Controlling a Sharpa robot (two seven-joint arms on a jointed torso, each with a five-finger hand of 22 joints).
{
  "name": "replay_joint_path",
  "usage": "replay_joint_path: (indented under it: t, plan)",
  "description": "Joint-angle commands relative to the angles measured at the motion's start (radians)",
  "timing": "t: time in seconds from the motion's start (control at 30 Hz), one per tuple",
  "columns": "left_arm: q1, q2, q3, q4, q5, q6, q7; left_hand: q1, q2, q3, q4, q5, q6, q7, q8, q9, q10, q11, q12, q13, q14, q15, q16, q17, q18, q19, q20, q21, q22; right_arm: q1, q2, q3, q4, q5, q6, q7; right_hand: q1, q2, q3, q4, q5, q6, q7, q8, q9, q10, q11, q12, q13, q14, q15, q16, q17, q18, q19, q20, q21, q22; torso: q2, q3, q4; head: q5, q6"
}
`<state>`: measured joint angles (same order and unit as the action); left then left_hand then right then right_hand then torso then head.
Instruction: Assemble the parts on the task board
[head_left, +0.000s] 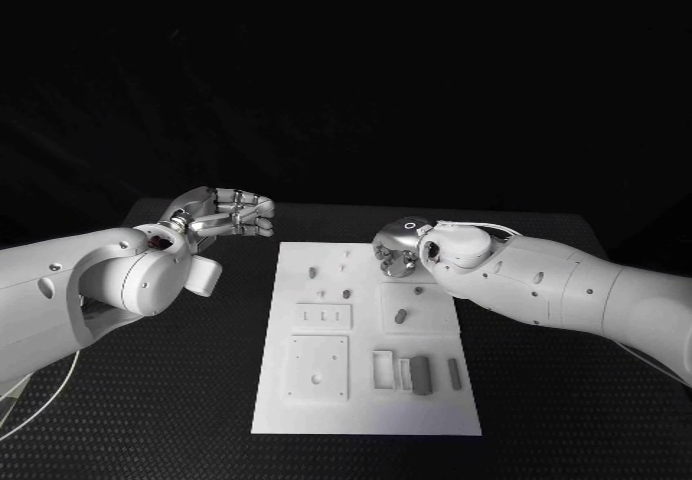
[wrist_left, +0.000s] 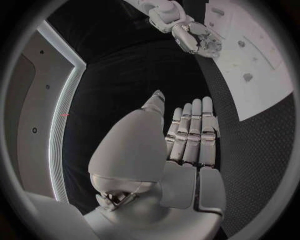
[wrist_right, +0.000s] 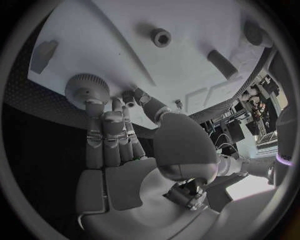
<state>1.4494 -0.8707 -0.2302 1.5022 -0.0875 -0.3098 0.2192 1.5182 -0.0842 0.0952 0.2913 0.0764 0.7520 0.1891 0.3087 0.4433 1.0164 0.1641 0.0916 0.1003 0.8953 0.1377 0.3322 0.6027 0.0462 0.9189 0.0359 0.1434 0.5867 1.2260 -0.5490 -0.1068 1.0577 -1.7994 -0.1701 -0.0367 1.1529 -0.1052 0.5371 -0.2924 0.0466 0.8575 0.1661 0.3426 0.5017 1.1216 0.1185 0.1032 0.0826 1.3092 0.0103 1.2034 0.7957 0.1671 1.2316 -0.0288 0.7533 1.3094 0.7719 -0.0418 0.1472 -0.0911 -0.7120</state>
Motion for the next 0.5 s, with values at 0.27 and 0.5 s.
replay_joint_path:
  t: [0.27,0.5]
  plan:
    - [0.002,0.000,0.001,0.009,-0.005,0.009,0.005,-0.011,-0.002,-0.006,0.000,-0.007,-0.002,0.009,-0.007,-0.003,0.003,0.006,-0.007,-0.001,0.002,0.002,-0.006,0.003,0.010,0.007,0.003,-0.006,-0.001,-0.008,0.006,-0.004,-0.007,-0.022,0.034,-0.003,0.000,0.023,0.011,0.001,0.001,0.018,-0.005,0.007,0.002,0.019,-0.003,-0.005,-0.001,-0.003,-0.008,0.011,-0.004,0.095,0.002,-0.004,0.010,0.021,0.013,-0.0018,0.0023,-0.003,0.005]
    - [0.002,-0.003,0.001,0.012,-0.005,0.011,0.004,-0.014,-0.002,-0.006,0.000,-0.007,-0.003,0.011,-0.009,-0.004,0.003,0.006,-0.009,-0.002,0.003,0.002,-0.007,0.003,0.010,0.007,0.003,-0.006,-0.001,-0.014,0.006,-0.004,-0.009,-0.033,0.056,-0.008,0.018,0.050,0.040,0.001,0.001,0.028,-0.009,0.007,0.002,0.032,-0.007,-0.003,0.002,-0.005,-0.012,0.017,-0.009,0.095,-0.002,-0.004,0.014,0.020,0.017,-0.0008,0.0032,-0.004,0.004]
